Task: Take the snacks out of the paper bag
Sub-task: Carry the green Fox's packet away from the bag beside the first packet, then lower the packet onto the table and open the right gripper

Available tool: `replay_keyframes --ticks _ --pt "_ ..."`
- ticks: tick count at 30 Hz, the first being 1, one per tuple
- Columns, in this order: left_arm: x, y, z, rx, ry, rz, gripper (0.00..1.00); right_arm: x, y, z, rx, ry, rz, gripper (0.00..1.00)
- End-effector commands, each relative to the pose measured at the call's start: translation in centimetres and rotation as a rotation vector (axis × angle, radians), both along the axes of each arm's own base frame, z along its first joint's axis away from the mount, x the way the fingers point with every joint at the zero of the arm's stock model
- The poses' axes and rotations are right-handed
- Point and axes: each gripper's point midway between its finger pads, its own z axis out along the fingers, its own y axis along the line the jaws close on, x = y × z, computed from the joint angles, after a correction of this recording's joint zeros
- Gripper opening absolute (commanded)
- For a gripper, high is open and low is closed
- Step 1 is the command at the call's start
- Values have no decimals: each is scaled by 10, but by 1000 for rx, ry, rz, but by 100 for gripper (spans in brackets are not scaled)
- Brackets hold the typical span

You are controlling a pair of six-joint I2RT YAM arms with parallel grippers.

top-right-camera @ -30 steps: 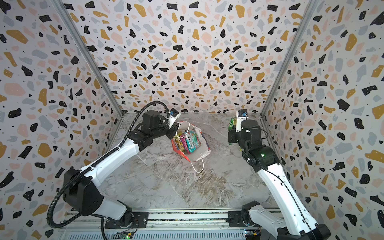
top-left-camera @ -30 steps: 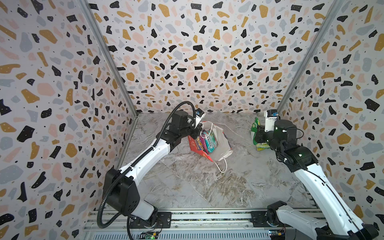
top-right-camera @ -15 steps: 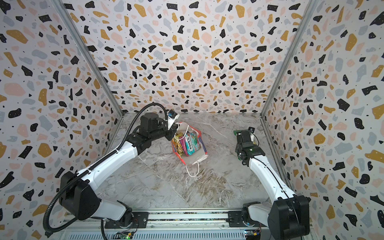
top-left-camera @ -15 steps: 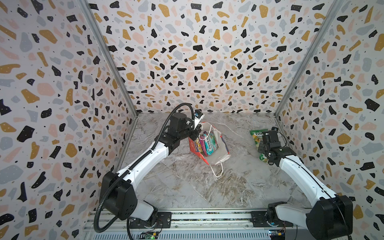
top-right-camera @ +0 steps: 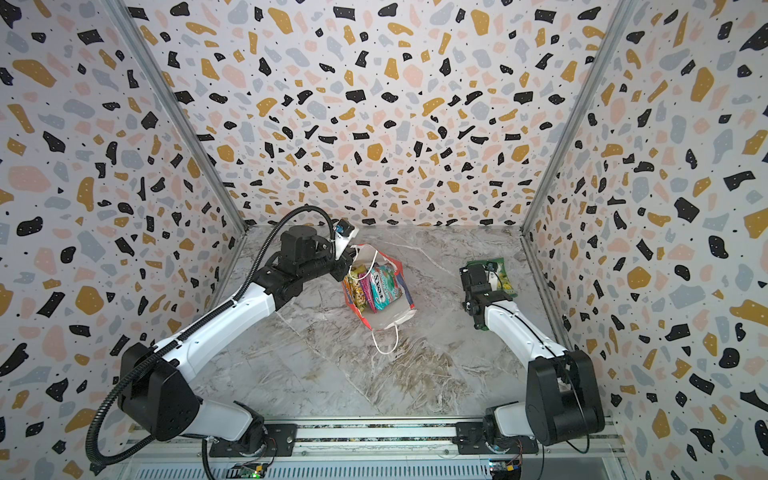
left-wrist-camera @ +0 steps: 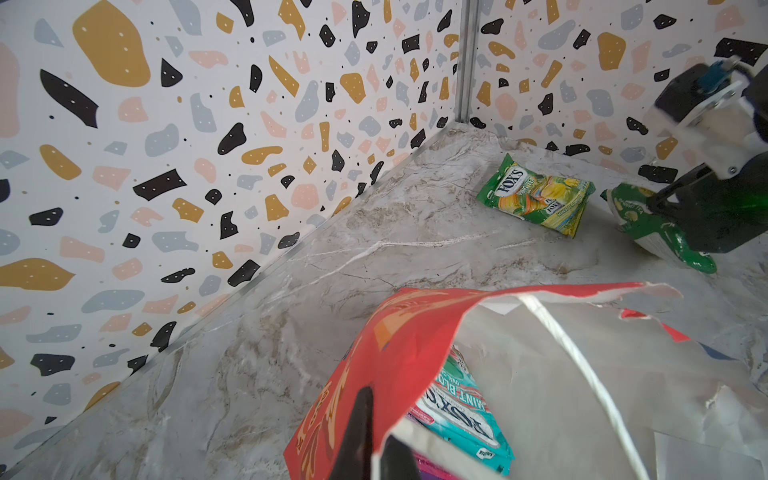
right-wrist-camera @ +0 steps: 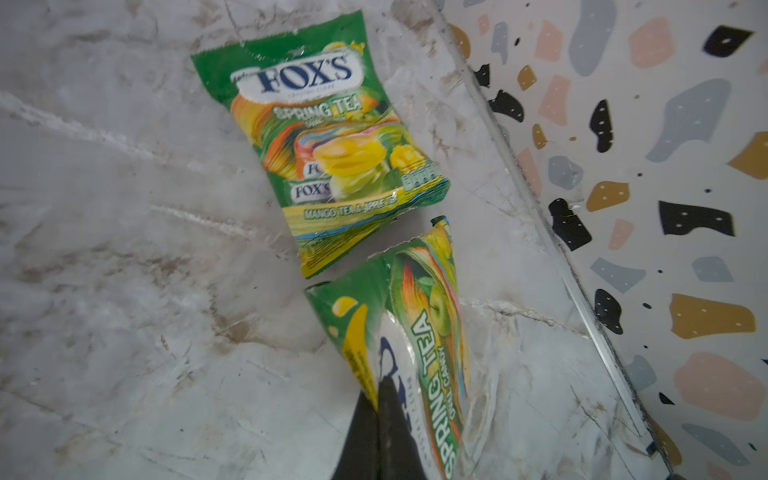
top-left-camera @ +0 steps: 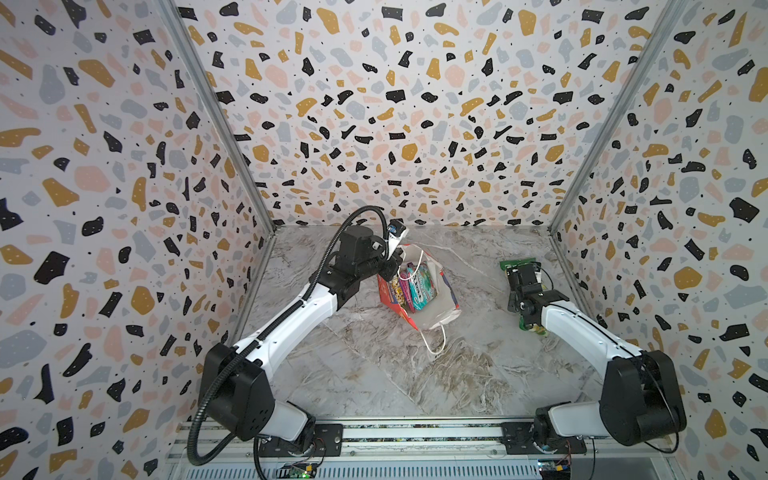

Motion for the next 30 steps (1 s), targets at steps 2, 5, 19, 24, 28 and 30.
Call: replay_keyframes --ticks 2,5,19,24,28,30 --pt "6 -6 47 -82 -141 -5 0 -10 17 -16 -31 97 65 0" --pt "7 -6 46 -80 -137 -5 0 -12 16 -26 -60 98 66 0" --pt "11 -8 41 -67 -128 -4 0 -7 4 -60 -210 158 67 0" --pt "11 -8 39 -64 -127 -5 0 -4 0 -69 -263 182 69 0" --pt "11 -7 40 -57 -129 1 0 1 3 -69 -269 171 86 0" --pt "11 -7 39 -56 -127 -4 0 2 4 -68 -278 170 92 0"
